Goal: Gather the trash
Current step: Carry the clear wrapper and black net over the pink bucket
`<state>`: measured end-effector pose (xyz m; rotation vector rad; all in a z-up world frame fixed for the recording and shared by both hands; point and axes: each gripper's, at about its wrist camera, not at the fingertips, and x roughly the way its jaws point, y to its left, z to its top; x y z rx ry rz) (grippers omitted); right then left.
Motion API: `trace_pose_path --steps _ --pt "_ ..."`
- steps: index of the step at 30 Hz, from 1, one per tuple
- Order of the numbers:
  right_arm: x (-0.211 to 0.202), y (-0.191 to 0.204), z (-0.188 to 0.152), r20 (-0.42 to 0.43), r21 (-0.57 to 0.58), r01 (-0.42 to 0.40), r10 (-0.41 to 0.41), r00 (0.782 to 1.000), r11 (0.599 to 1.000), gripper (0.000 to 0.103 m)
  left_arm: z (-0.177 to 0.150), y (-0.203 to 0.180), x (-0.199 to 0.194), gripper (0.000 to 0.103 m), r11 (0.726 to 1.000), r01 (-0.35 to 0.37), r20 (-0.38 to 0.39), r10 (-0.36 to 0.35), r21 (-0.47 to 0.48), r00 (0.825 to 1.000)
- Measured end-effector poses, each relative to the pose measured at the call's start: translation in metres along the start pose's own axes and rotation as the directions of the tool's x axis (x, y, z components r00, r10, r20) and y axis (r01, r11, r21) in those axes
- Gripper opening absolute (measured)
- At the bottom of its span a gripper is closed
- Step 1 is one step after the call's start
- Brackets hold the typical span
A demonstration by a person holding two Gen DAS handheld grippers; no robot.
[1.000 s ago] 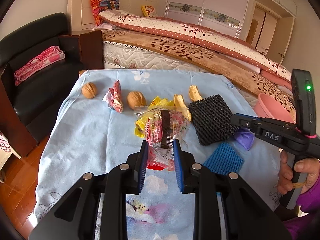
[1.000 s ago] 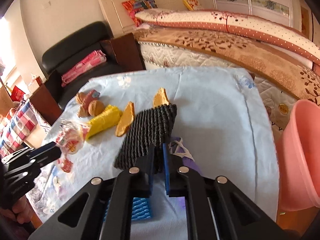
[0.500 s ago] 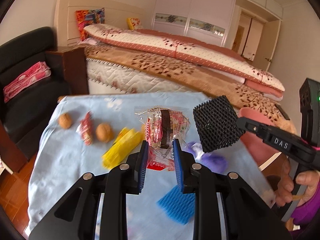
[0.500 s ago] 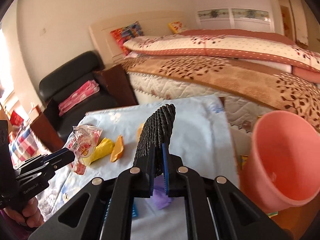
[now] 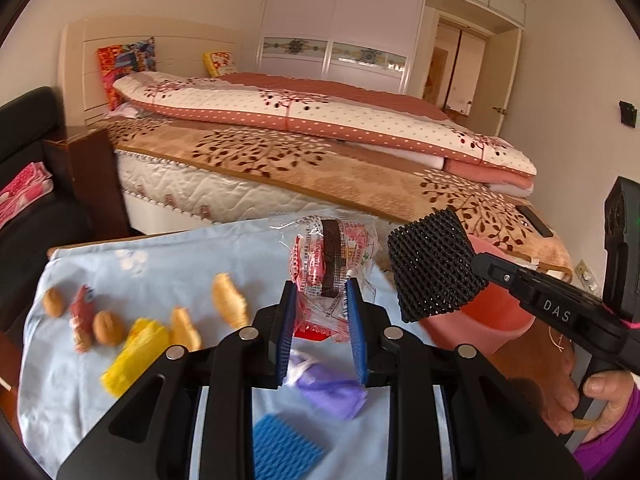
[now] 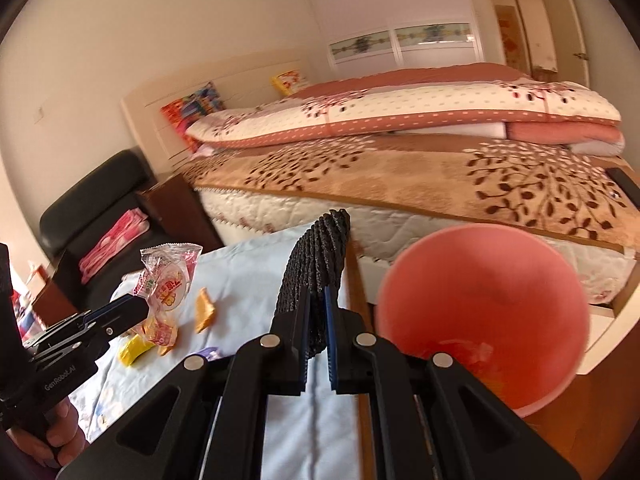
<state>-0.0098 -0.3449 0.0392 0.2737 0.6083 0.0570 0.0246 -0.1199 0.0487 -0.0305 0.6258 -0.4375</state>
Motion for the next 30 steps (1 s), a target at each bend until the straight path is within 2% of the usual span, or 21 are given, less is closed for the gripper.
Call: trace_pose_path --steps 16,23,30 --pt "-0.016 -0.079 0.005 0.020 0.105 0.155 -0.158 0.987 0.982 0.007 0.026 -0.089 0.049 0.025 0.987 0.108 0.008 -0.110 0.120 0.994" --pt "-0.015 -0.102 0.000 0.004 0.132 0.204 -0.206 0.979 0.970 0.007 0.027 -0.120 0.071 0.025 0.977 0.146 -0.011 -0.146 0.157 0.989" --pt "-0.010 -0.123 -0.009 -0.027 0.166 0.247 -0.246 0.969 0.955 0.007 0.021 -0.138 0.095 0.025 0.970 0.194 -0.061 -0.187 0.147 0.980"
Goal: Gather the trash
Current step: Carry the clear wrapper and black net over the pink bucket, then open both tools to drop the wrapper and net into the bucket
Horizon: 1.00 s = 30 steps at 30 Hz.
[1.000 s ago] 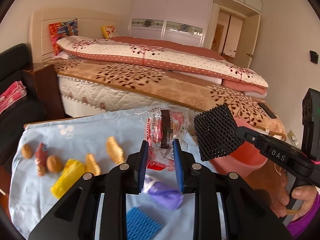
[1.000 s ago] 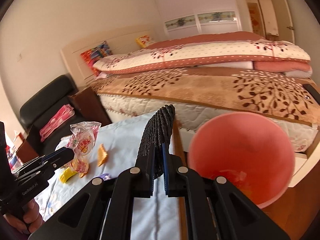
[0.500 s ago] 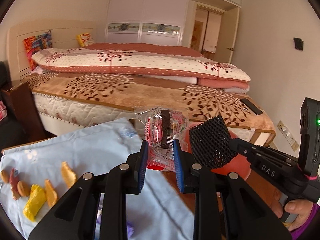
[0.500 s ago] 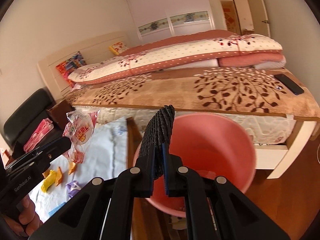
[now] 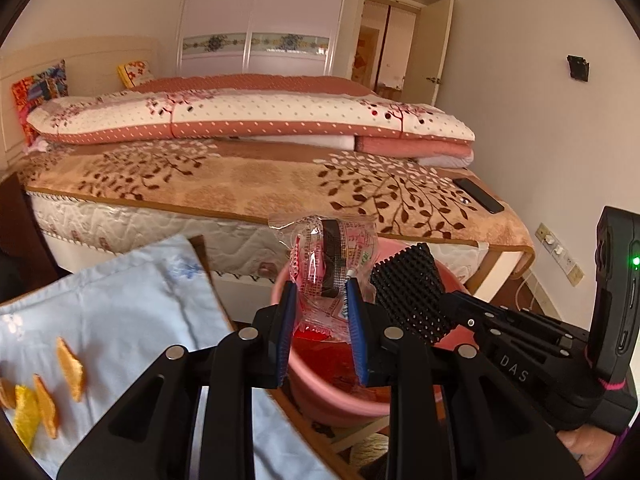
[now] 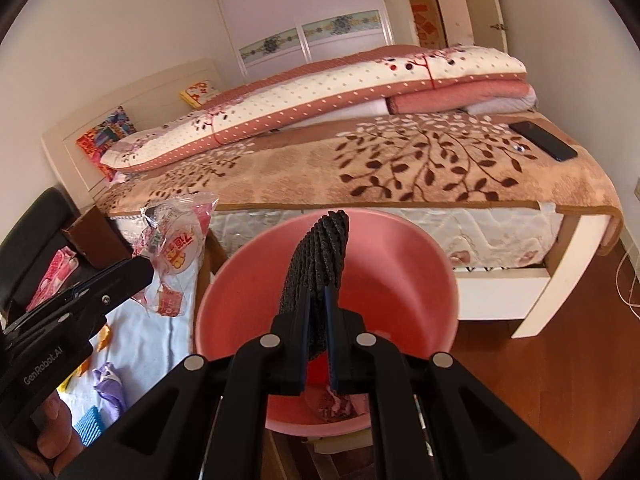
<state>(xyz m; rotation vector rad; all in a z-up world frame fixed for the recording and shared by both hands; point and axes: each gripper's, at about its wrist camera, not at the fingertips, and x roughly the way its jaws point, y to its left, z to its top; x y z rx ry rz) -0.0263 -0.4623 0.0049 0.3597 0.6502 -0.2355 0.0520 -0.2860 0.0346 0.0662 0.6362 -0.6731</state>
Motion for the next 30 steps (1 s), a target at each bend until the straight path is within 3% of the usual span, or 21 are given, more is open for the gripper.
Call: trace_pose_path --steps 17,22,25,27,30 --pt "0.014 -0.023 -0.008 -0.036 0.041 0.052 -0.050 0.998 0.998 0.007 -0.010 -0.023 0.039 0.025 0.998 0.049 -0.079 -0.047 0.029 0.996" --pt "0.015 -0.023 -0.009 -0.037 0.037 0.055 -0.054 0.998 0.998 0.007 -0.011 -0.026 0.042 0.038 0.998 0.057 -0.086 -0.054 0.037 0.995" --pt "0.014 -0.021 -0.008 -0.031 0.026 0.068 -0.067 0.997 0.997 0.020 -0.011 -0.027 0.042 0.045 0.998 0.061 -0.091 -0.058 0.032 0.994" --pt "0.012 -0.021 -0.008 -0.019 0.030 0.072 -0.072 0.997 0.997 0.042 -0.010 -0.027 0.042 0.046 0.998 0.055 -0.093 -0.051 0.033 0.994" --pt "0.008 -0.020 -0.008 0.002 0.028 0.081 -0.081 0.997 0.996 0.045 -0.010 -0.025 0.041 0.047 0.999 0.042 -0.098 -0.039 0.030 0.994"
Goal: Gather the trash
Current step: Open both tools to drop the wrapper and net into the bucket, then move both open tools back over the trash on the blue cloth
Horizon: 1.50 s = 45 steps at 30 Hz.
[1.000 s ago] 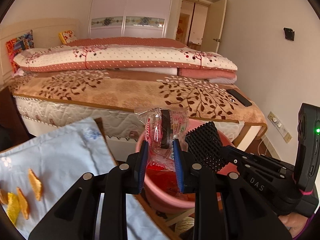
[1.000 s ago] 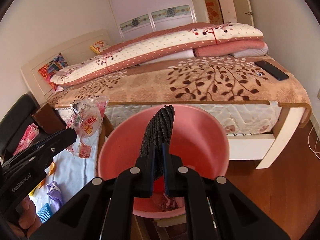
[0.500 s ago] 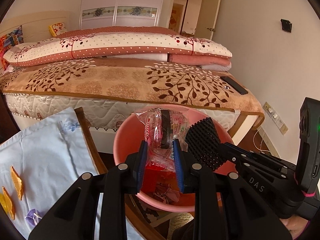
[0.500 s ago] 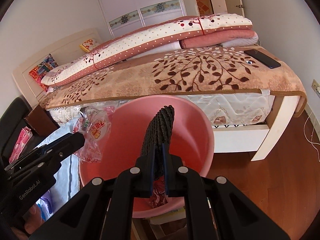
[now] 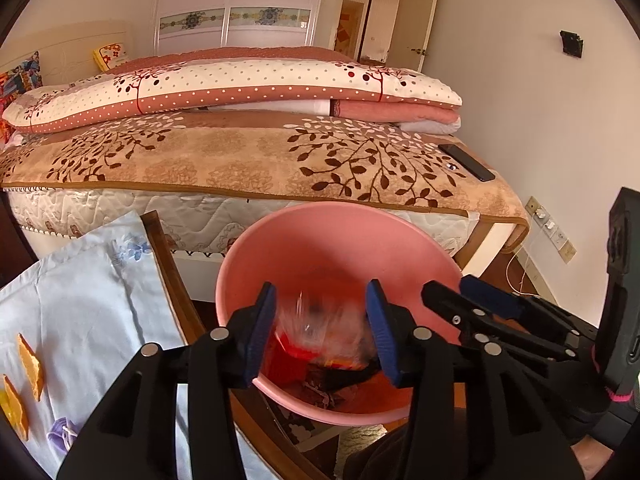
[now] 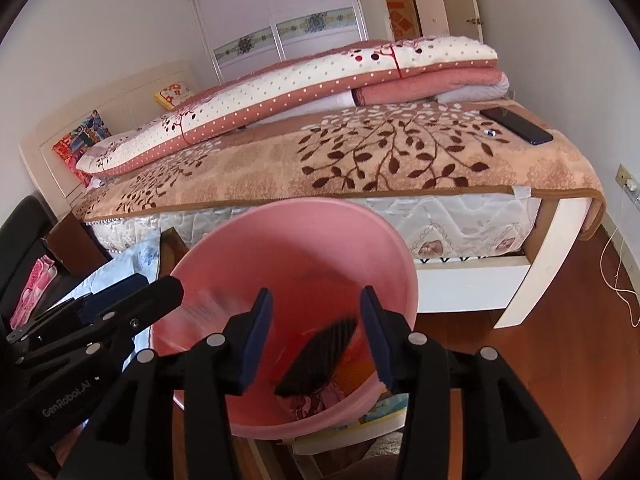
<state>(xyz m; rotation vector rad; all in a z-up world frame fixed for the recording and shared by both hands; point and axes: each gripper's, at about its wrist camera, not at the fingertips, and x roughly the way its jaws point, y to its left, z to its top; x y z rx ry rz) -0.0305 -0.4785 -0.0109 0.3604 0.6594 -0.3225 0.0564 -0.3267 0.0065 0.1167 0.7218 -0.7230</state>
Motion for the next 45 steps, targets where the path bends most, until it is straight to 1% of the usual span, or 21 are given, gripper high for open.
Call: trace_pose_path --steps 4,7,15,16,18,24,32,36,40,45 --pt "-0.002 0.002 0.000 0.001 -0.008 0.003 -0.003 1.000 1.000 0.045 0.000 0.002 -0.003 0.047 1.000 -0.005 0.002 0.005 -0.008 1.000" --pt "-0.005 0.003 0.001 0.007 -0.006 0.008 -0.008 1.000 1.000 0.048 0.000 0.002 -0.008 0.047 1.000 -0.006 0.008 0.006 -0.009 1.000" --pt "-0.016 0.015 -0.001 0.020 -0.026 0.001 0.000 1.000 1.000 0.049 -0.006 0.006 -0.024 0.047 1.000 -0.019 0.016 0.019 -0.013 1.000" --pt "-0.017 0.017 -0.001 0.021 -0.028 -0.001 0.001 1.000 1.000 0.050 -0.007 0.006 -0.026 0.047 1.000 -0.021 0.017 0.022 -0.013 1.000" --pt "-0.021 0.022 -0.002 0.026 -0.034 -0.004 0.005 1.000 0.999 0.055 -0.010 0.008 -0.031 0.047 0.999 -0.031 0.023 0.031 -0.011 0.999" --pt "-0.028 0.035 -0.006 0.034 -0.056 -0.016 0.018 0.999 0.998 0.056 -0.015 0.016 -0.043 0.047 0.998 -0.052 0.032 0.053 -0.023 0.998" --pt "-0.037 0.053 -0.012 0.032 -0.075 -0.051 0.054 0.998 0.996 0.056 -0.023 0.033 -0.057 0.047 0.992 -0.103 0.033 0.105 -0.069 0.994" --pt "-0.040 0.065 -0.017 0.025 -0.104 -0.068 0.071 0.997 0.992 0.056 -0.027 0.042 -0.063 0.047 0.987 -0.129 0.034 0.133 -0.098 0.991" --pt "-0.045 0.078 -0.022 0.023 -0.123 -0.091 0.095 0.995 0.988 0.056 -0.032 0.051 -0.072 0.047 0.982 -0.162 0.041 0.166 -0.099 0.985" --pt "-0.047 0.094 -0.028 0.016 -0.138 -0.132 0.136 0.991 0.982 0.056 -0.039 0.063 -0.083 0.047 0.976 -0.184 0.051 0.191 -0.112 0.980"
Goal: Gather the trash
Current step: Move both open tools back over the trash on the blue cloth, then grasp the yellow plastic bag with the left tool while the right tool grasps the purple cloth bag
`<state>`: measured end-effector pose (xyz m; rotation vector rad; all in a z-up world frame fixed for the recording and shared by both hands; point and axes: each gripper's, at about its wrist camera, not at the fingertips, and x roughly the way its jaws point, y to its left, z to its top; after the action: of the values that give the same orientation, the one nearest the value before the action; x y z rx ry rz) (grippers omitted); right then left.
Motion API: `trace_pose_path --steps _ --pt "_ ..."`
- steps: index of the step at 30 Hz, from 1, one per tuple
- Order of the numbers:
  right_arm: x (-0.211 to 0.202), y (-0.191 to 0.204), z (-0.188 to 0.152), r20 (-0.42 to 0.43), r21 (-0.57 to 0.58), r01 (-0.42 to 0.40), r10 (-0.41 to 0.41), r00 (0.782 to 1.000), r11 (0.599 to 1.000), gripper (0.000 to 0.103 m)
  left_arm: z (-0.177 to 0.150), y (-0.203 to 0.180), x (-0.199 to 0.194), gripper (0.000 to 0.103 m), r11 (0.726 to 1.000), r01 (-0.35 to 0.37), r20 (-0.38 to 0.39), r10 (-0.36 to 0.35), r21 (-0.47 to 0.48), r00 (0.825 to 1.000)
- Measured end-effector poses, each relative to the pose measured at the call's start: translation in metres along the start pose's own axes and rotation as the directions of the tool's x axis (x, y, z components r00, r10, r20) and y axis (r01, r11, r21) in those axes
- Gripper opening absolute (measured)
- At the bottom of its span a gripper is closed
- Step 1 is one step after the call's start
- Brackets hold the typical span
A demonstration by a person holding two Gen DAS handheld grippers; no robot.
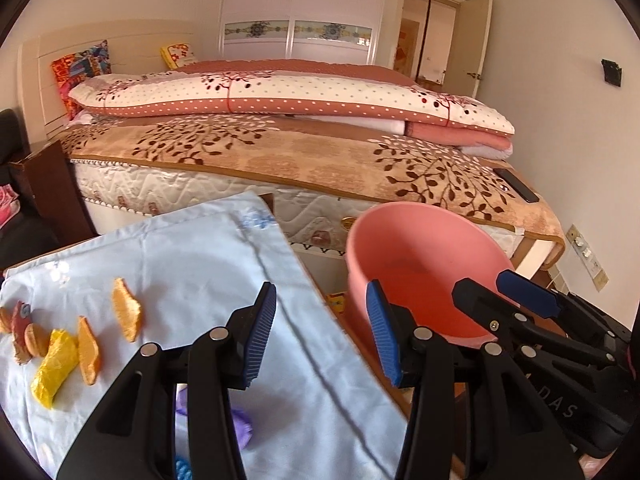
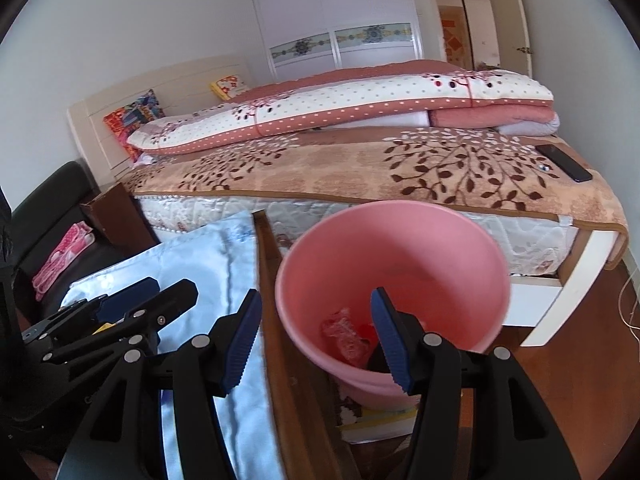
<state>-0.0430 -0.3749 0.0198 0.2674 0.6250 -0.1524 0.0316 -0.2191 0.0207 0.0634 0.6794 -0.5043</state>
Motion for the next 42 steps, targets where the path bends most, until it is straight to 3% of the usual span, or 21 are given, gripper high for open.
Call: trace_pose_path --steps 4,15,22,28,37,42 --pt "0.004 0.018 -0.005 -0.014 -0.023 -0.047 0.047 0.999 0.999 0.056 -0.006 0.016 -0.008 0.047 1.000 -0.017 0.000 0.017 -0.012 1.000" --pt "0.017 0.060 -0.018 -0.065 -0.090 -0.148 0.143 0.988 0.985 0.056 -0.027 0.086 -0.033 0.047 0.988 -0.151 -0.002 0.151 -0.035 0.988" --pt "0.026 0.075 -0.024 -0.104 -0.112 -0.197 0.185 0.977 0.974 0.056 -0.042 0.143 -0.053 0.047 0.970 -0.237 -0.012 0.236 -0.051 0.972" --pt "0.036 0.092 -0.031 -0.156 -0.124 -0.258 0.238 0.959 0.958 0.056 -0.058 0.185 -0.057 0.047 0.949 -0.308 -0.069 0.304 -0.065 0.950" --pt "0.052 0.124 -0.046 -0.236 -0.192 -0.306 0.259 0.937 0.932 0.056 -0.073 0.214 -0.044 0.047 0.950 -0.296 -0.165 0.277 -0.103 0.947" --pt "0.061 0.135 -0.051 -0.274 -0.212 -0.322 0.260 0.926 0.923 0.056 -0.077 0.219 -0.036 0.047 0.943 -0.320 -0.186 0.301 -0.085 0.935"
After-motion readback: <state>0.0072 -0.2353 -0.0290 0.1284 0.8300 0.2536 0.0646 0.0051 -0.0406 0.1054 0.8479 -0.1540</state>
